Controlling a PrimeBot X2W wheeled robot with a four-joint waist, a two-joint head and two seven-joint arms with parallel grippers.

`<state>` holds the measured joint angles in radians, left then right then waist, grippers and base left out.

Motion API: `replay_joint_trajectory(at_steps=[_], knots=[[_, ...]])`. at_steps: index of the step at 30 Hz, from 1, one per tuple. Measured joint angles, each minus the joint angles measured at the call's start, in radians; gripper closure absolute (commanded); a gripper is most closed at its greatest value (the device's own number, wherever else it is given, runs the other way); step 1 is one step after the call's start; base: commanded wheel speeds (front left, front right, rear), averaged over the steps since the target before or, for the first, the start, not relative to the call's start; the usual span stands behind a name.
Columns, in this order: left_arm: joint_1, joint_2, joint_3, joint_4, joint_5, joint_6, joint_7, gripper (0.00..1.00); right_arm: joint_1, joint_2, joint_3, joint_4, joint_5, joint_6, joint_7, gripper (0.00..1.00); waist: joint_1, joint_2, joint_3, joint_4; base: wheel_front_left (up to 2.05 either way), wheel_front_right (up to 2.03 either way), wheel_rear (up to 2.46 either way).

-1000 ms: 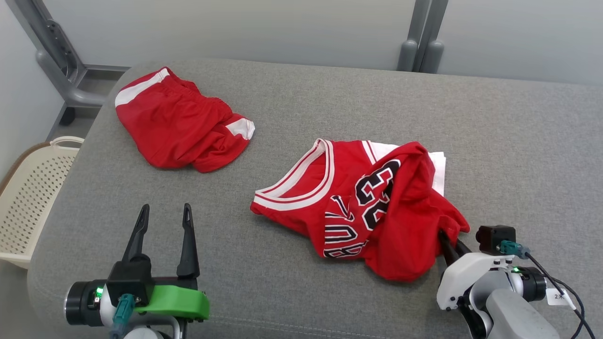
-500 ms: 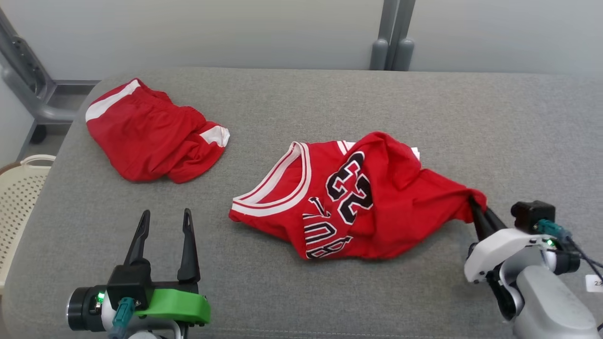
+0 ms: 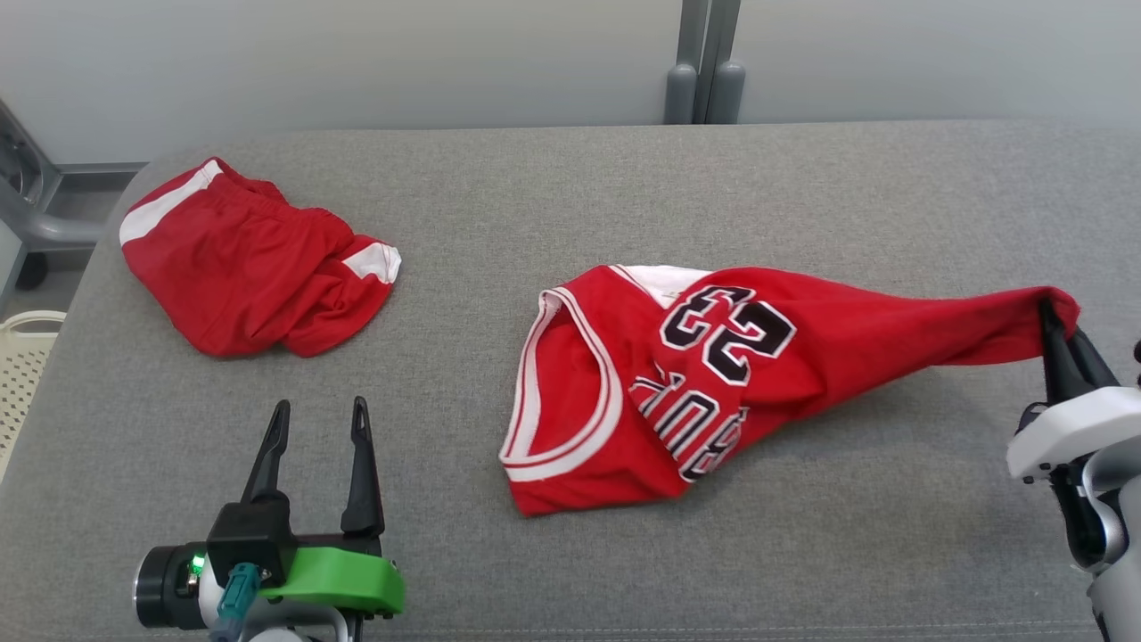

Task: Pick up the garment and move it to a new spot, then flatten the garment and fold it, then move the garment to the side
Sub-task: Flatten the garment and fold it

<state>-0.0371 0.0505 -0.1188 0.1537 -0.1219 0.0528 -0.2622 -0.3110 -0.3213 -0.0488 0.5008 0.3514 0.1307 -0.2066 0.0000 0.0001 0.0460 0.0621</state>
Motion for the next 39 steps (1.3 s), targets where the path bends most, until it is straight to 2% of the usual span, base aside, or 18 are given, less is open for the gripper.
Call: replay_joint_trajectory(at_steps=[7, 12, 13, 14, 15, 16, 27, 39], knots=[[-0.002, 0.0, -0.001, 0.002, -0.007, 0.0, 0.0, 0.0, 0.066, 0.032, -0.059, -0.059, -0.045, 0.0, 0.058, 1.0, 0.0, 0.0, 0.008, 0.004, 0.0, 0.0, 0.0], [-0.012, 0.0, -0.002, 0.004, -0.007, 0.0, 0.0, 0.0, 0.091, 0.06, -0.065, -0.031, -0.059, 0.0, 0.091, 1.0, 0.0, 0.0, 0.014, 0.009, 0.0, 0.0, 0.0], [-0.012, 0.0, -0.002, 0.004, -0.007, 0.0, 0.0, 0.0, 0.096, 0.063, -0.068, -0.022, -0.065, 0.0, 0.091, 0.96, 0.0, 0.0, 0.015, 0.01, 0.0, 0.0, 0.0], [-0.012, 0.0, -0.002, 0.004, -0.008, 0.0, 0.0, 0.0, 0.098, 0.064, -0.075, -0.012, -0.074, 0.0, 0.091, 0.69, 0.0, 0.0, 0.016, 0.01, 0.0, 0.0, 0.0], [-0.012, 0.0, -0.001, 0.004, -0.008, 0.0, 0.0, 0.0, 0.1, 0.063, -0.087, -0.002, -0.083, 0.0, 0.091, 0.2, 0.0, 0.0, 0.016, 0.01, 0.0, 0.0, 0.0], [-0.012, 0.0, 0.0, 0.004, -0.008, 0.0, 0.0, 0.0, 0.101, 0.062, -0.097, 0.005, -0.095, 0.0, 0.09, 0.0, 0.0, 0.0, 0.017, 0.009, 0.0, 0.0, 0.0], [-0.012, 0.0, 0.007, 0.001, -0.005, -0.003, 0.0, 0.0, 0.101, 0.097, -0.136, -0.026, -0.163, 0.0, 0.019, 0.0, 0.0, 0.0, 0.024, -0.017, 0.0, 0.0, 0.0], [-0.016, 0.0, -0.011, 0.002, 0.001, -0.019, 0.0, 0.0, 0.136, 0.164, -0.079, -0.144, -0.163, 0.0, -0.042, 0.0, 0.0, 0.0, 0.023, -0.039, 0.0, 0.0, 0.0]])
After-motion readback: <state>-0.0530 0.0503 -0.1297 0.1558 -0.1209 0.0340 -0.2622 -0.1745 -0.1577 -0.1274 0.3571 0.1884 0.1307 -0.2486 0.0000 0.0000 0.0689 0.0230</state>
